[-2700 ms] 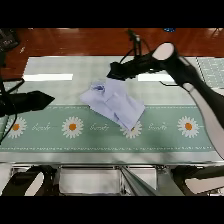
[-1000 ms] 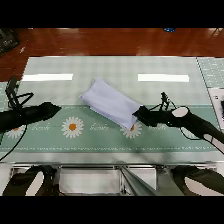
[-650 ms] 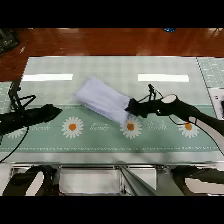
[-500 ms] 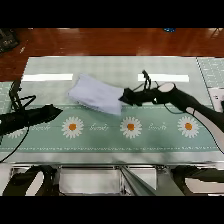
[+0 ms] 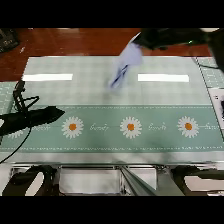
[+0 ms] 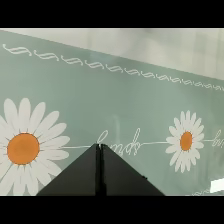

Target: Fold the shirts.

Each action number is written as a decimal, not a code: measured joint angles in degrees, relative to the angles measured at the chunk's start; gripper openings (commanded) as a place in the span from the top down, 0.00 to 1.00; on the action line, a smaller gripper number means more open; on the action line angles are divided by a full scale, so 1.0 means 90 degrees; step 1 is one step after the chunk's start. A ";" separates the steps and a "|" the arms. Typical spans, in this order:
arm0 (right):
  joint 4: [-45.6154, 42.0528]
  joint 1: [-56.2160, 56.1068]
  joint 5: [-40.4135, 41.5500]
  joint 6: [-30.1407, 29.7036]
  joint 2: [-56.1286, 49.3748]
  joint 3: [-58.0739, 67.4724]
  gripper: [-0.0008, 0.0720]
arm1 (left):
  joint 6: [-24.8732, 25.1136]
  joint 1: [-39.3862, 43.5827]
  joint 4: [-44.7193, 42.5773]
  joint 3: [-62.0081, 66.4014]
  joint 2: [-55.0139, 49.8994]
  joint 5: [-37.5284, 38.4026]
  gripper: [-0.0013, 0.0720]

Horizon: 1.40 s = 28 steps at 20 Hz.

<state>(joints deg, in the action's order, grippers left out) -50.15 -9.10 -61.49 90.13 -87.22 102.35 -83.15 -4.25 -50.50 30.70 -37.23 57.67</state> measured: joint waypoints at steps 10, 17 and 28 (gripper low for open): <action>-0.0789 0.3065 -0.2727 0.0743 0.1015 0.0733 0.95 | 0.0143 0.0221 0.0000 0.0000 0.0000 -0.0027 0.96; -0.2254 0.4913 -0.4362 0.0826 0.2242 -0.0321 0.95 | 0.0189 0.0226 0.0000 0.0012 0.0000 -0.0092 0.96; -0.4964 0.7825 -0.4078 0.0806 0.4656 -0.5285 0.42 | 0.0291 0.0233 0.0002 0.0012 -0.0039 -0.0287 0.96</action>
<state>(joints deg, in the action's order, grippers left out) -94.83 61.32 -98.19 97.38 -45.32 54.78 -80.53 -2.15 -50.48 30.81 -37.58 55.09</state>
